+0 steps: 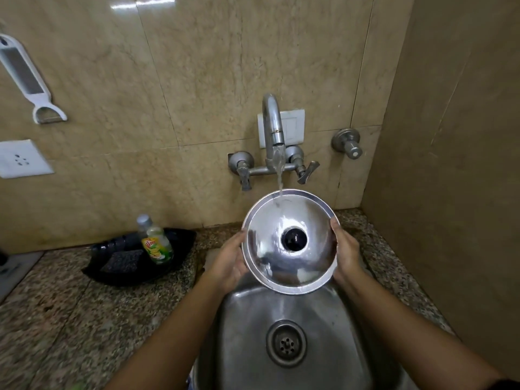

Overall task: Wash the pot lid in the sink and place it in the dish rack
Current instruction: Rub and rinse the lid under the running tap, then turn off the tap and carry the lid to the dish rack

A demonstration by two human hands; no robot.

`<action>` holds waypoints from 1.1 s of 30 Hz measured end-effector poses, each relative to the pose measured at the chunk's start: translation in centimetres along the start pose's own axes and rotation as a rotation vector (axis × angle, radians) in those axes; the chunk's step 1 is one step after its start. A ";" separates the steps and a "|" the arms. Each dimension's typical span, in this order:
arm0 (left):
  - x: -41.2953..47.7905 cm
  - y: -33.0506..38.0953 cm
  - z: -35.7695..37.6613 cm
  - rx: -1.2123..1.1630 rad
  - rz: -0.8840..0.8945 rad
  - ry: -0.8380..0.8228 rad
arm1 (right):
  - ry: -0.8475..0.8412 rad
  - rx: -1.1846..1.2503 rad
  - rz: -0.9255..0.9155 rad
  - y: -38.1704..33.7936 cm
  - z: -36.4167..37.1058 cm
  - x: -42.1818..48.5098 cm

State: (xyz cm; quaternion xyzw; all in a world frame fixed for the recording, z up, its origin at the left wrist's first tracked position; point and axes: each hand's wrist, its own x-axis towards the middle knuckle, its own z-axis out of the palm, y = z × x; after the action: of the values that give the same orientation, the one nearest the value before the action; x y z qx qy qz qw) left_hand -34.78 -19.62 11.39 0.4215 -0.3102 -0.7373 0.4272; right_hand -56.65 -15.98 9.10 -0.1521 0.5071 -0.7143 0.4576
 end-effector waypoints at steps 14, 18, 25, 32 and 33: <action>0.8 0.5 5.2 0.244 0.192 0.141 | -0.001 -0.746 -0.441 -5.1 3.9 4.3; 0.4 1.2 3.7 0.220 0.208 0.270 | -0.073 -0.769 -0.477 -6.3 7.9 4.7; -1.3 3.0 0.9 0.100 0.311 0.330 | 0.150 -0.802 -0.492 -5.7 10.4 5.1; -2.3 3.3 -0.8 0.034 0.361 0.305 | 0.137 -1.226 -0.758 -6.1 9.7 4.7; -2.5 3.3 -0.6 0.022 0.365 0.301 | 0.112 -1.272 -0.785 -6.3 9.3 4.6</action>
State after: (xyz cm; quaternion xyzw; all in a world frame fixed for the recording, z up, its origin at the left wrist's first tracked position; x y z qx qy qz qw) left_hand -32.31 -18.86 14.69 0.4682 -0.3220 -0.5734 0.5902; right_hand -55.91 -24.71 17.46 -0.5206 0.7531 -0.4008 -0.0337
